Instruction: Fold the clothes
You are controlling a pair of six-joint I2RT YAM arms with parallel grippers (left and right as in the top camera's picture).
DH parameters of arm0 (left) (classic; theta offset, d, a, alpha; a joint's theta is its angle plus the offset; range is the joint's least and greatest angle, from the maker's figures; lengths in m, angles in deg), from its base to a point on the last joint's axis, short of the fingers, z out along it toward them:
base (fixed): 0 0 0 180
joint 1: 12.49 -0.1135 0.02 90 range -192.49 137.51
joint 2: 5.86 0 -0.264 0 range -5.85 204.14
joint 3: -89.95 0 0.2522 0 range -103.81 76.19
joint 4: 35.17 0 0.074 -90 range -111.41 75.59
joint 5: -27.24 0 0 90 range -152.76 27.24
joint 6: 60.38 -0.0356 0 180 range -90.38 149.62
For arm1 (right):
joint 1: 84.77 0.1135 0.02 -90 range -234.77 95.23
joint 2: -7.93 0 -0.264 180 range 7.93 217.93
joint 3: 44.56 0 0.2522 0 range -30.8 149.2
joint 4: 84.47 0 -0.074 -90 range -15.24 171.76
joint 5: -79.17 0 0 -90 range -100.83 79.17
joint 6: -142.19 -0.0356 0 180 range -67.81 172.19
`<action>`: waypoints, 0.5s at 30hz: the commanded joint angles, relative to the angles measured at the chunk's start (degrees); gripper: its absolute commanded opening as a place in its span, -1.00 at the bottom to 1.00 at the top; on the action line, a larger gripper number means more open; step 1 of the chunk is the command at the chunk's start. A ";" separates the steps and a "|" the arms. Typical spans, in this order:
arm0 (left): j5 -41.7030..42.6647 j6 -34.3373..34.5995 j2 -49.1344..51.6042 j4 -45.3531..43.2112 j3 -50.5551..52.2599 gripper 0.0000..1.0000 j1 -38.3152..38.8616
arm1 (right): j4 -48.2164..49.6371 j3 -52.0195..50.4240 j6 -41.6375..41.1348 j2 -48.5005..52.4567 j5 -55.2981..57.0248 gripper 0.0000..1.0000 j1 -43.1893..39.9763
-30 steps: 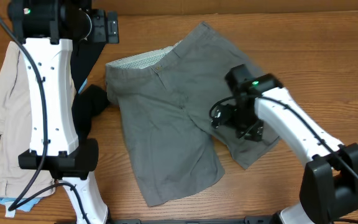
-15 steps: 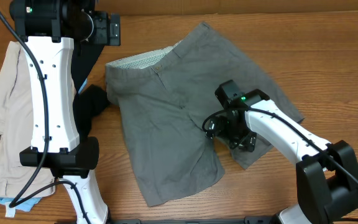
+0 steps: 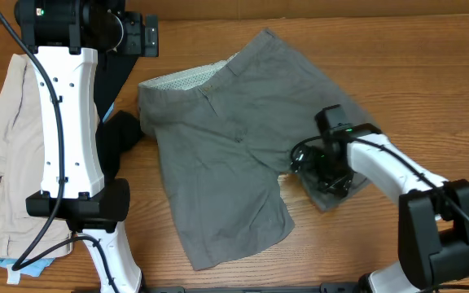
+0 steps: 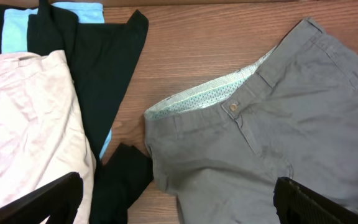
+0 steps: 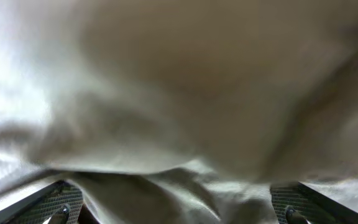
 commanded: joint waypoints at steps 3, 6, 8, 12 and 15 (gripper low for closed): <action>2.14 -0.85 0.74 -1.57 1.99 1.00 0.81 | 1.99 -0.42 3.85 1.84 -1.33 1.00 -6.05; 2.14 -0.87 0.74 -2.89 3.23 1.00 1.44 | 4.57 -0.39 5.73 4.31 -1.86 1.00 -9.68; 2.14 -0.87 0.74 -3.74 4.00 1.00 1.81 | 6.56 -0.28 7.04 6.08 -1.84 1.00 -11.93; 2.12 -0.87 0.74 -5.44 6.08 1.00 2.58 | 9.40 2.43 10.21 10.32 -1.84 1.00 -16.63; 2.12 -0.87 0.74 -6.99 8.31 1.00 2.97 | 9.35 6.97 12.70 13.94 -1.70 1.00 -19.30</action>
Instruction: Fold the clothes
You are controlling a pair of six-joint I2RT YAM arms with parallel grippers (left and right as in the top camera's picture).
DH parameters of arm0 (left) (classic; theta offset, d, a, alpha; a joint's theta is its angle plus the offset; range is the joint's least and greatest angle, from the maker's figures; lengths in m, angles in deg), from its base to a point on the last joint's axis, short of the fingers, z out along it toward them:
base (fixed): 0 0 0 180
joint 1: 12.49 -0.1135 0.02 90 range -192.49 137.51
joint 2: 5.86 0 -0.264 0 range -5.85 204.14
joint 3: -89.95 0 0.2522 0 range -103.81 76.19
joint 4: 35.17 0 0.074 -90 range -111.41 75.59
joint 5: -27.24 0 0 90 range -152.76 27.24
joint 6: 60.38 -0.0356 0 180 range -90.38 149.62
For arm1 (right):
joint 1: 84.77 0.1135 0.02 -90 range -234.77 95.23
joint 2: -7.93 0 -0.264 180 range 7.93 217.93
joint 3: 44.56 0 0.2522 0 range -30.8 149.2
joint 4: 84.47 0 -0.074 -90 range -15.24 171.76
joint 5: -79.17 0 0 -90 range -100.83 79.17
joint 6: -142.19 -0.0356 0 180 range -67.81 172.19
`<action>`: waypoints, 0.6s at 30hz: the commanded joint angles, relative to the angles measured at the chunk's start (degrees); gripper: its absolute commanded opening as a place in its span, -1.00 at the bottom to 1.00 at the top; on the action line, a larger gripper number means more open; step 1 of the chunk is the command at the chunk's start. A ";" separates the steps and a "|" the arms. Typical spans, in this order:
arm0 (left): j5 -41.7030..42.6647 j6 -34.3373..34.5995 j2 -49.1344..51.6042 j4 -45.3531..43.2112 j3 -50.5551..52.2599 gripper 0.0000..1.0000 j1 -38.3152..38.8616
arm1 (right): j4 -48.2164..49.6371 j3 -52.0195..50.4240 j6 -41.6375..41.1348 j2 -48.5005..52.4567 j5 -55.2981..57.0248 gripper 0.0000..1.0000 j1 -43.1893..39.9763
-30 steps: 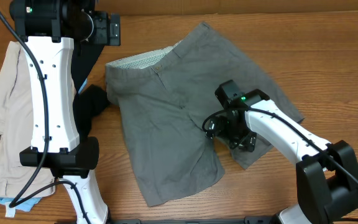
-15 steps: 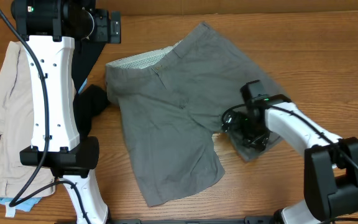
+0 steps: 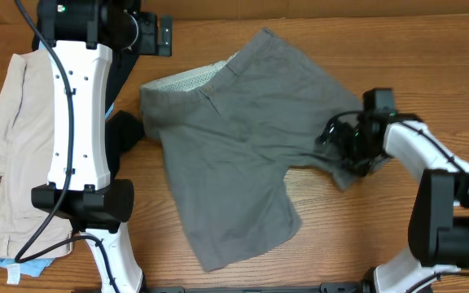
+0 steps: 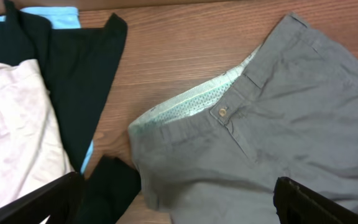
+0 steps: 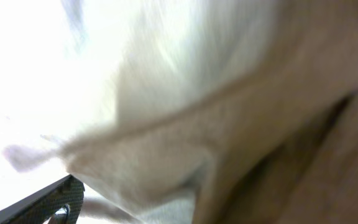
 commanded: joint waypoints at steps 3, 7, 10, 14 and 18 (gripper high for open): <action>0.85 -0.70 0.63 -2.73 4.94 1.00 1.03 | 1.09 6.54 7.74 11.28 8.17 1.00 -4.61; 1.40 -0.66 0.63 -5.84 8.98 1.00 1.22 | -1.16 14.84 9.44 14.93 10.12 1.00 -6.08; 2.19 -0.46 0.63 -8.33 11.96 1.00 1.22 | -3.30 20.94 11.13 16.61 12.87 1.00 -6.99; 2.34 -0.02 0.63 -10.45 14.73 1.00 1.22 | -6.82 28.22 13.57 18.16 16.87 1.00 -8.39; 2.32 -0.04 0.63 -11.02 16.37 1.00 1.22 | -12.46 31.19 14.14 18.36 15.80 1.00 -9.27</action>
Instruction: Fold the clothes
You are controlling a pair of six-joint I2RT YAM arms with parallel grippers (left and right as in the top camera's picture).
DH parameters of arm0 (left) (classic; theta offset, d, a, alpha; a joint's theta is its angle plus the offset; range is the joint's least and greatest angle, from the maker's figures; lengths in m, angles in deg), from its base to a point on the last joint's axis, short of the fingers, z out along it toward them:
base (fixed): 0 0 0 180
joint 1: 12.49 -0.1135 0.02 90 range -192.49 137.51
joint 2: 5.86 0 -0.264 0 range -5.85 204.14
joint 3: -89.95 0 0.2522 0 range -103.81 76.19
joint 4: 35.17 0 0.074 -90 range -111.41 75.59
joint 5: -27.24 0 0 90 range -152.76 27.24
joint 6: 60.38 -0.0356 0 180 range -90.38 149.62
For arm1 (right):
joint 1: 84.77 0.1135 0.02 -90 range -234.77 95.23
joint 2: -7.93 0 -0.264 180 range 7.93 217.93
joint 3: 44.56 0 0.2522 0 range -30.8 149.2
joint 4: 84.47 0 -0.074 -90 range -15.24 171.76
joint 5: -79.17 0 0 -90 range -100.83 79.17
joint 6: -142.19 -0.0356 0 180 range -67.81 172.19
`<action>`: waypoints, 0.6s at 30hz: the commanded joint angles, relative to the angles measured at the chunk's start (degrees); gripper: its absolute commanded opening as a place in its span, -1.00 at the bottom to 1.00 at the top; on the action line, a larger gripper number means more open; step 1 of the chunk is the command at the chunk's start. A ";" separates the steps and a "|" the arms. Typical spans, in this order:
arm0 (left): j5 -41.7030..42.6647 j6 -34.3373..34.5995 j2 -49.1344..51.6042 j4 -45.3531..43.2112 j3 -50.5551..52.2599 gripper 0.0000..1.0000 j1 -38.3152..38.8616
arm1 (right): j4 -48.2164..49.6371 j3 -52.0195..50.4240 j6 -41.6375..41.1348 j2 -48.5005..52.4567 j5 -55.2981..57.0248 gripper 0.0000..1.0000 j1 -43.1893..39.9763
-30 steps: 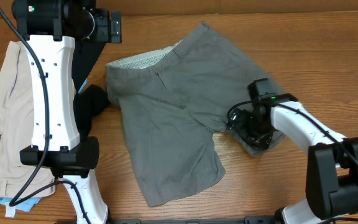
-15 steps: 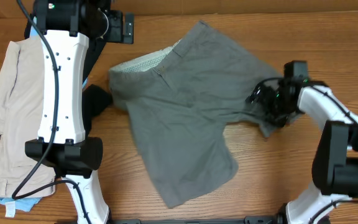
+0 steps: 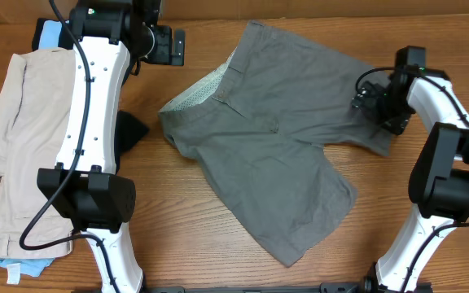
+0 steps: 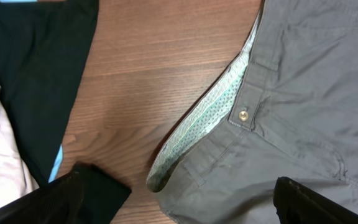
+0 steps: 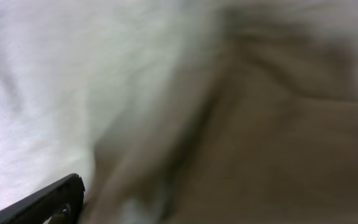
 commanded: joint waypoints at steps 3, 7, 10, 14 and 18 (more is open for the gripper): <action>0.85 -0.04 0.55 -0.74 1.84 1.00 0.48 | -7.93 2.36 1.95 0.48 2.36 1.00 -0.61; 0.87 -0.04 0.55 -0.74 1.92 1.00 0.50 | -14.45 1.01 -1.55 0.48 2.43 1.00 1.07; 0.90 -0.04 0.55 -0.57 1.92 1.00 0.52 | -15.61 -1.05 -4.37 0.48 2.43 1.00 2.23; 0.85 -0.39 0.55 -0.09 1.92 1.00 0.66 | -14.99 -3.91 -7.08 0.48 3.58 1.00 2.93; 1.84 -2.97 0.55 -0.31 1.92 1.00 0.81 | -15.28 -2.60 -6.95 -0.11 4.11 1.00 2.19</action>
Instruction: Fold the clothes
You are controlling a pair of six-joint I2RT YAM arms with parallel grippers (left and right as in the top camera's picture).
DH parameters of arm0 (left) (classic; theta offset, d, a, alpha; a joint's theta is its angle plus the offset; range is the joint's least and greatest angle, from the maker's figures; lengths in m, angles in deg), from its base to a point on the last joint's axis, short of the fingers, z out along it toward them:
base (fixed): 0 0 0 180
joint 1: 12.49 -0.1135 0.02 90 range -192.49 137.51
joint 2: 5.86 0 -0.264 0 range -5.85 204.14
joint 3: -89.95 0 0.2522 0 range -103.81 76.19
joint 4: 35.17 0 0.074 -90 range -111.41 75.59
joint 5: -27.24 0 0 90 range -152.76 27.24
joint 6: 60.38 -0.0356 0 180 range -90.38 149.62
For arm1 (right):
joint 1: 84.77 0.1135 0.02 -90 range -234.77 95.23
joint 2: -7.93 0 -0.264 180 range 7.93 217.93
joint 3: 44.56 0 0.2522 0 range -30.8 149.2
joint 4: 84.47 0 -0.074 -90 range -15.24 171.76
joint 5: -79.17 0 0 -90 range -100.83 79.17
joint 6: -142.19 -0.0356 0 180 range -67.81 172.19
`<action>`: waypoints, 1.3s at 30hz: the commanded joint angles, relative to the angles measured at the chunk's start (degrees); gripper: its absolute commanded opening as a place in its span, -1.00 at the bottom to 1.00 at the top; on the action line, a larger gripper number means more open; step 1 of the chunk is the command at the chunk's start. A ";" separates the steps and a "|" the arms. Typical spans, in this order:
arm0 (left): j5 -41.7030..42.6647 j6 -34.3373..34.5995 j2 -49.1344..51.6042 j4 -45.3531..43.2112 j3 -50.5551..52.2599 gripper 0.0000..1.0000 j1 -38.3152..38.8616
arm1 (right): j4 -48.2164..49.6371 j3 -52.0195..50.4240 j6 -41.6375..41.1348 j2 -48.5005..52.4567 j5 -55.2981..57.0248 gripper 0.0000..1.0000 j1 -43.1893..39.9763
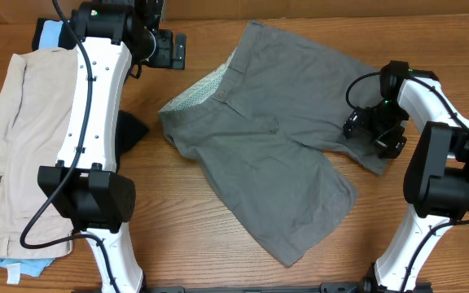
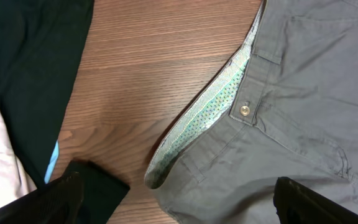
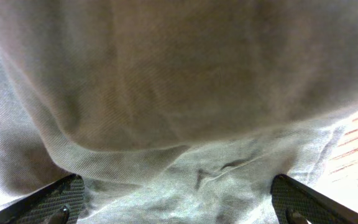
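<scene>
Grey shorts [image 1: 275,155] lie spread across the middle of the table, with the waistband [image 2: 211,117] and its patterned lining at the back left. One leg points right and the other toward the front. My right gripper [image 1: 373,133] sits low on the right leg's hem. It is open, its fingers [image 3: 59,200] wide apart with grey cloth [image 3: 185,124] filling the gap. My left gripper [image 1: 172,50] hangs open above bare wood just left of the waistband, with nothing between its fingers [image 2: 55,200].
A beige garment [image 1: 10,146] lies along the left side of the table. A black garment [image 1: 130,130] is partly under the left arm, with light blue cloth [image 1: 49,32] at the back left corner. The shorts' button [image 2: 245,111] faces up.
My right gripper has moved a little toward the front, from the upper part of the right leg down onto its hem. The shorts and my left gripper have barely shifted.
At first the shorts lay further left, the right leg bunched under my right gripper near the middle. Then that gripper was further right with the leg drawn out. Later the shorts lay shifted right and turned, and my left gripper was further back, by the waistband.
</scene>
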 commanded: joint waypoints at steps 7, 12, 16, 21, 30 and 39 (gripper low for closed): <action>9.42 -23.37 1.51 0.37 0.83 1.00 2.80 | -7.48 8.22 4.90 -5.33 -4.17 1.00 -2.10; 9.38 -28.68 6.73 4.02 0.85 0.99 5.18 | -14.88 14.56 8.09 -10.73 -6.10 1.00 -0.70; 7.17 -29.88 12.90 9.01 0.85 0.86 5.95 | -15.74 15.04 8.83 -14.49 -6.08 1.00 0.24; 5.79 -29.24 18.14 11.89 0.85 0.78 5.68 | -15.69 14.69 8.83 -14.93 -6.10 1.00 0.76; 5.64 -29.94 21.24 6.14 0.85 0.80 5.62 | -14.01 14.43 8.81 -14.93 -6.10 1.00 0.83; 5.66 -33.46 24.02 1.31 0.87 0.62 5.62 | -13.51 14.43 8.81 -14.93 -6.05 1.00 0.83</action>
